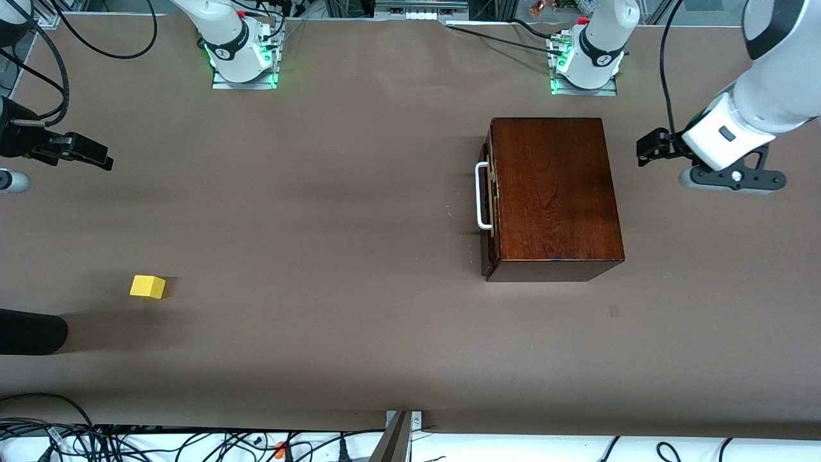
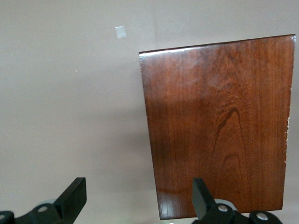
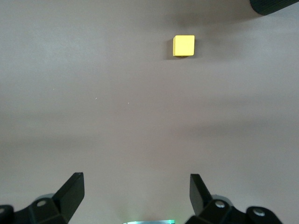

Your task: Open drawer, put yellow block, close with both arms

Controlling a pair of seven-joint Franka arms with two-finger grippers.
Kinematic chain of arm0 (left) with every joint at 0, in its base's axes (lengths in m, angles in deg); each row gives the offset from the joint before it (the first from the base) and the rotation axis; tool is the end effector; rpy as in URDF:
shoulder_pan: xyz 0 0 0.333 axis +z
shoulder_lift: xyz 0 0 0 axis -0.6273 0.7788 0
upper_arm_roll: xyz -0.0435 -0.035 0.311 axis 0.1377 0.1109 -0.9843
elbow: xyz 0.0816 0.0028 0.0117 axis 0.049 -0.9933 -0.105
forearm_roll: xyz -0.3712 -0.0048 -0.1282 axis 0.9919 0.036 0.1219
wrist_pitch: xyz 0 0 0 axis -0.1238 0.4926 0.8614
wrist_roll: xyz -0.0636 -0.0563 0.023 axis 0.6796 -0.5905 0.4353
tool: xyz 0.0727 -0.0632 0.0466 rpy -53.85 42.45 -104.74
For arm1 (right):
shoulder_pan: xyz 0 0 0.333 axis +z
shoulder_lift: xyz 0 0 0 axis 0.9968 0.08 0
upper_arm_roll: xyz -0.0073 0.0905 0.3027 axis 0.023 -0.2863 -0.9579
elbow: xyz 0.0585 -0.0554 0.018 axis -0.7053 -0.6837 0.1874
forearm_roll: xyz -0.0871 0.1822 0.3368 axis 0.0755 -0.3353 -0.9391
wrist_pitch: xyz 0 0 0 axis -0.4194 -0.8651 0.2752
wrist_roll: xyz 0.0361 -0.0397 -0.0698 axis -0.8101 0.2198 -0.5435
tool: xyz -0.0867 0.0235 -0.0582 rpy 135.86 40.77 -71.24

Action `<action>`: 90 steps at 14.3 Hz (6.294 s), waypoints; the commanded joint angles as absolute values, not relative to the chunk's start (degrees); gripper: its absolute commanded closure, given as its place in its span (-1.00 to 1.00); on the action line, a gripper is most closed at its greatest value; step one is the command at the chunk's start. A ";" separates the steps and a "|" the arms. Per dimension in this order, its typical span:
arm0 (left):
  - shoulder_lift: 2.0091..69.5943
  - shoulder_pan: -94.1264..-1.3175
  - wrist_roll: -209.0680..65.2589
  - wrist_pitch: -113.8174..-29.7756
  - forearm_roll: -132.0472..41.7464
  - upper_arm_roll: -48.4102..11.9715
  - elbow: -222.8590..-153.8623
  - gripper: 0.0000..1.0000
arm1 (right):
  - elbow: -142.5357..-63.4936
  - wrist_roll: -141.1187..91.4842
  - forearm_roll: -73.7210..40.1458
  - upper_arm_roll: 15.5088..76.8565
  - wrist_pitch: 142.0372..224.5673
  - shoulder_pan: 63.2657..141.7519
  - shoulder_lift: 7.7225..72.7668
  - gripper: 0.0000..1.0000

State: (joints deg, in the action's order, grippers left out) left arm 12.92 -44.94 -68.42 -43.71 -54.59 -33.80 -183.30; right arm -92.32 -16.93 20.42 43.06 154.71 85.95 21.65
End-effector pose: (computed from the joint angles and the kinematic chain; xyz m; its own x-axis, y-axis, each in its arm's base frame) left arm 0.5539 -0.0839 0.5595 0.9843 -0.0994 -0.1457 -0.1023 -0.9947 -0.0130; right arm 0.5729 -0.0174 0.5869 0.9908 -0.0812 -0.1084 -0.0802 -0.9967 0.0138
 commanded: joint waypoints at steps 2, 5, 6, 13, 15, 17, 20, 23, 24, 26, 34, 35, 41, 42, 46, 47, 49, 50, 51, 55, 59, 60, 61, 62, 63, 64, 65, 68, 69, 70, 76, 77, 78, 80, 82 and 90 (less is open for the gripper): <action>20.27 -50.43 -68.35 -43.13 -53.18 -34.00 -175.67 -1.00 | -92.67 -16.97 19.53 43.19 155.13 85.94 21.44 -1.00; 24.32 -56.32 -75.09 -45.16 -53.18 -34.00 -172.68 -1.00 | -92.59 -16.97 19.53 43.19 155.13 85.94 21.44 -1.00; 24.68 -58.34 -78.95 -45.25 -53.26 -34.00 -172.58 -1.00 | -92.59 -16.97 19.53 43.19 155.13 85.94 21.44 -1.00; 32.32 -72.76 -97.00 -51.31 -54.84 -34.08 -173.46 -1.00 | -92.59 -16.97 19.53 43.19 155.13 85.94 21.53 -1.00; 34.17 -74.17 -97.18 -51.66 -56.59 -34.08 -173.37 -1.00 | -92.59 -16.97 19.53 43.19 155.13 85.94 21.44 -1.00; 35.75 -74.88 -98.84 -52.37 -57.22 -34.08 -173.81 -1.00 | -92.59 -16.97 19.53 43.19 155.13 85.94 21.44 -1.00; 38.65 -78.04 -101.57 -54.04 -57.48 -34.17 -174.16 -1.00 | -92.59 -16.97 19.53 43.19 155.13 85.94 21.44 -1.00; 40.93 -78.49 -104.29 -55.09 -62.39 -34.08 -174.25 -1.00 | -92.59 -16.97 19.53 43.19 155.22 85.94 21.44 -1.00; 41.38 -78.92 -105.26 -55.09 -62.84 -34.08 -174.25 -1.00 | -92.59 -16.97 19.53 43.19 155.22 85.94 21.44 -1.00; 42.08 -79.54 -106.40 -55.62 -62.84 -34.08 -174.34 -1.00 | -92.59 -16.97 19.53 43.19 155.13 85.94 21.44 -1.00; 44.80 -79.72 -107.55 -60.54 -65.04 -34.17 -176.54 -1.00 | -92.67 -16.97 19.53 43.19 155.22 85.94 21.53 -1.00; 44.98 -79.98 -107.81 -61.06 -65.13 -34.17 -176.89 -1.00 | -92.67 -16.97 19.53 43.19 155.22 85.94 21.44 -1.00; 45.60 -80.16 -108.87 -61.86 -65.48 -34.08 -176.98 -1.00 | -92.59 -16.97 19.53 43.19 155.22 85.94 21.44 -1.00; 45.77 -80.16 -108.87 -62.73 -65.48 -34.08 -176.89 -1.00 | -92.59 -16.97 19.53 43.19 155.22 85.94 21.53 -1.00; 46.13 -80.24 -110.27 -66.42 -65.31 -34.00 -176.80 -1.00 | -92.67 -16.97 19.53 43.19 155.22 85.94 21.53 -1.00; 46.13 -80.85 -110.97 -67.39 -64.87 -34.00 -176.54 -1.00 | -92.67 -16.97 19.53 43.19 155.22 85.94 21.44 -1.00; 46.39 -81.03 -112.12 -69.76 -64.34 -34.00 -176.10 -1.00 | -92.59 -16.97 19.53 43.19 155.22 85.94 21.53 -1.00; 46.39 -81.04 -112.38 -70.81 -64.34 -34.00 -176.10 -1.00 | -92.67 -16.97 19.53 43.19 155.22 85.94 21.53 -1.00; 46.48 -81.21 -112.47 -71.43 -64.34 -33.91 -175.93 -1.00 | -92.67 -16.97 19.53 43.19 155.22 85.94 21.53 -1.00; 45.96 -81.47 -112.83 -72.14 -60.48 -33.38 -175.66 -1.00 | -92.67 -16.97 19.53 43.19 155.22 85.94 21.53 -1.00; 45.77 -83.23 -112.91 -72.05 -60.03 -33.21 -175.75 -1.00 | -92.59 -16.97 19.53 43.19 155.22 85.94 21.53 -1.00; 45.78 -83.32 -112.91 -72.14 -60.03 -33.21 -175.66 -1.00 | -92.67 -16.97 19.53 43.19 155.22 85.94 21.53 -1.00; 45.86 -83.32 -112.91 -72.14 -60.03 -33.21 -175.66 -1.00 | -92.59 -16.97 19.53 43.19 155.22 85.94 21.53 -1.00; 45.86 -83.41 -113.00 -72.14 -59.94 -33.21 -175.57 -1.00 | -92.59 -16.97 19.53 43.19 155.22 85.94 21.53 -1.00; 45.86 -83.32 -113.00 -72.23 -59.86 -33.21 -175.05 -1.00 | -92.59 -16.97 19.53 43.19 155.22 85.94 21.53 -1.00; 46.04 -83.41 -112.92 -72.23 -59.25 -33.21 -174.17 -1.00 | -92.59 -16.97 19.53 43.19 155.22 85.94 21.53 -1.00; 46.21 -83.41 -112.91 -72.32 -58.20 -33.21 -173.99 -1.00 | -92.67 -16.97 19.53 43.19 155.22 85.94 21.53 -1.00; 46.74 -83.41 -112.91 -75.82 -57.92 -33.21 -173.99 -1.00 | -92.59 -16.97 19.53 43.19 155.22 85.94 21.53 -1.00; 46.83 -83.41 -112.91 -76.62 -57.83 -33.21 -173.90 -1.00 | -92.67 -16.97 19.53 43.19 155.22 85.94 21.53 -1.00; 47.09 -83.41 -112.91 -77.23 -57.75 -33.21 -173.90 -1.00 | -92.59 -16.97 19.53 43.19 155.22 85.94 21.53 -1.00; 46.92 -83.32 -112.91 -78.47 -55.46 -33.21 -173.81 -1.00 | -92.50 -16.97 19.97 43.37 155.83 85.76 21.53 -1.00; 47.01 -83.41 -112.91 -78.47 -55.37 -33.21 -173.64 -1.00 | -92.50 -16.97 20.23 43.46 156.10 85.59 21.53 -1.00; 47.09 -83.41 -112.91 -78.47 -55.46 -33.21 -173.20 -1.00 | -92.32 -16.97 20.23 43.98 156.80 85.59 21.53 -1.00; 47.09 -83.41 -112.91 -78.47 -55.37 -33.21 -173.02 -1.00 | -92.32 -18.28 20.76 44.42 159.42 84.89 21.96 -1.00; 46.92 -83.41 -112.91 -78.47 -55.46 -33.21 -172.24 -1.00 | -91.63 -25.81 20.06 45.82 162.50 82.70 23.45 -1.00; 46.83 -84.20 -112.92 -78.47 -55.37 -33.21 -171.97 -1.00 | -63.76 -27.61 20.06 46.62 156.79 81.90 48.40 -1.00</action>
State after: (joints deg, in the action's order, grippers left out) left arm 45.69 -82.93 -113.47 -76.31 -57.29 -33.38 -175.44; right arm -73.37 -26.52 20.57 46.55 159.49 82.41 40.69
